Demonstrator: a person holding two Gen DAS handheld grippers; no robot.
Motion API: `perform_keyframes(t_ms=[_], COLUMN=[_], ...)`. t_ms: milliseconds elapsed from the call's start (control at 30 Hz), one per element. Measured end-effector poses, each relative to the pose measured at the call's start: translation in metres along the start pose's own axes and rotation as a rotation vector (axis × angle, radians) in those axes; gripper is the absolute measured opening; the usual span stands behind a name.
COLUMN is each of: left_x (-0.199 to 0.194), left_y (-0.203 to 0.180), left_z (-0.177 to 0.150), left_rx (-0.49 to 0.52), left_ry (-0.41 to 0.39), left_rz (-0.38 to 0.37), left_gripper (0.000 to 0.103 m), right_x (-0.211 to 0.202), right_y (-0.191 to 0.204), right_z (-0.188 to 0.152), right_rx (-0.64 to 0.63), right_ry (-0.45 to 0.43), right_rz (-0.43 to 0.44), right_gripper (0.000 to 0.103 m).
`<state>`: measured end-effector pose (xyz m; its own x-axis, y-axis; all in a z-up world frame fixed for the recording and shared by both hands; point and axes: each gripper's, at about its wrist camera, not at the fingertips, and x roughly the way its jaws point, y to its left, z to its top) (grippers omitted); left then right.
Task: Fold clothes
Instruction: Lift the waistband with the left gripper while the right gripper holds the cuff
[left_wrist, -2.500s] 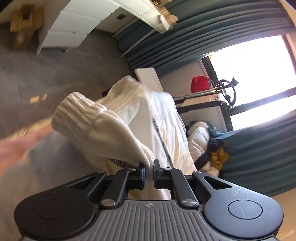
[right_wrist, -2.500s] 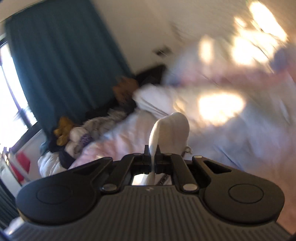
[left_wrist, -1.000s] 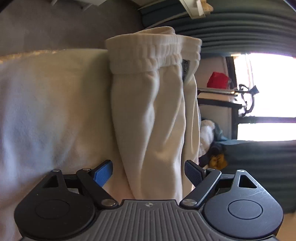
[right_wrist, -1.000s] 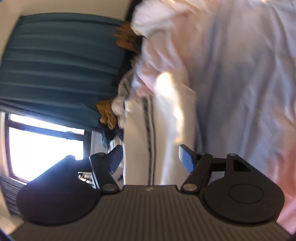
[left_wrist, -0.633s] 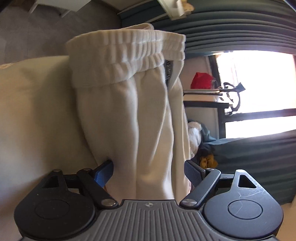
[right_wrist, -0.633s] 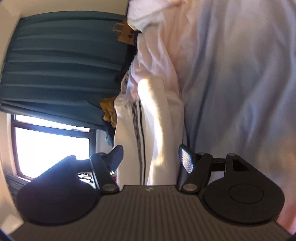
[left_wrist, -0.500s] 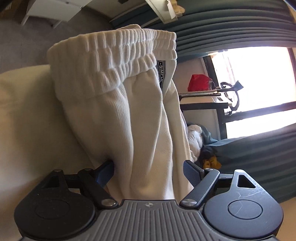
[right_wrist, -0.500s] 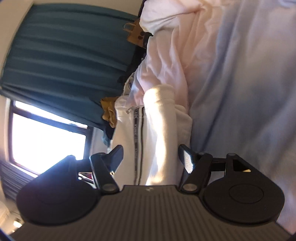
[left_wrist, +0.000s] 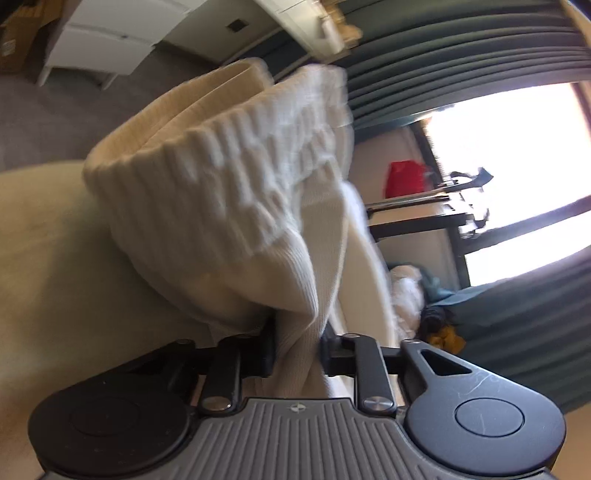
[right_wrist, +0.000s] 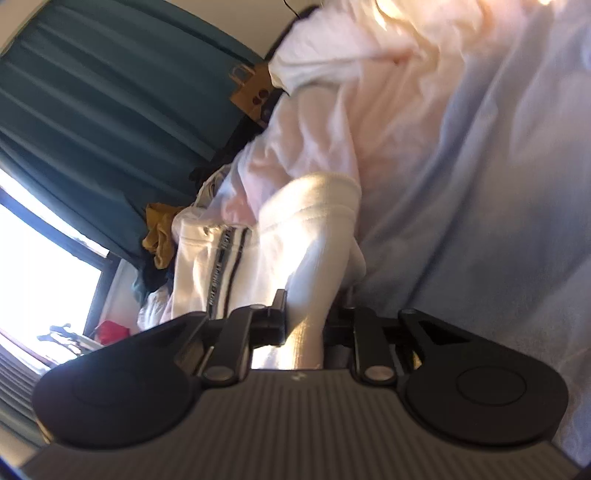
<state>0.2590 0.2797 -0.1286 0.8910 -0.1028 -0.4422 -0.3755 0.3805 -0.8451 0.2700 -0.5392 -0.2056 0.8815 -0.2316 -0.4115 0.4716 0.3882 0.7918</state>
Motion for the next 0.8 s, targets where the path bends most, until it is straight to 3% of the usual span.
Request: perform_keyframes(t_ms=[233, 533, 667, 800], left_x=[-0.039, -0.123, -0.158, -0.178], left_y=[-0.017, 0.003, 0.007, 0.019], left_z=[0.000, 0.001, 0.007, 0.012], left_rx=[0.024, -0.048, 0.029, 0.008], left_ry=[-0.097, -0.155, -0.149, -0.121], left_rz=[-0.107, -0.162, -0.121, -0.065], left_gripper=[0.014, 0.014, 0.014, 0.014], right_x=[-0.039, -0.097, -0.120, -0.147], right_y=[0.028, 0.032, 0.030, 0.018], right_z=[0.008, 0.017, 0.014, 0.013], right_rx=[-0.101, 0.002, 0.020, 0.056], right_ry=[-0.081, -0.090, -0.088, -0.079], right_rz=[0.024, 0.080, 0.066, 0.067], right_gripper=[0.015, 0.014, 0.014, 0.014])
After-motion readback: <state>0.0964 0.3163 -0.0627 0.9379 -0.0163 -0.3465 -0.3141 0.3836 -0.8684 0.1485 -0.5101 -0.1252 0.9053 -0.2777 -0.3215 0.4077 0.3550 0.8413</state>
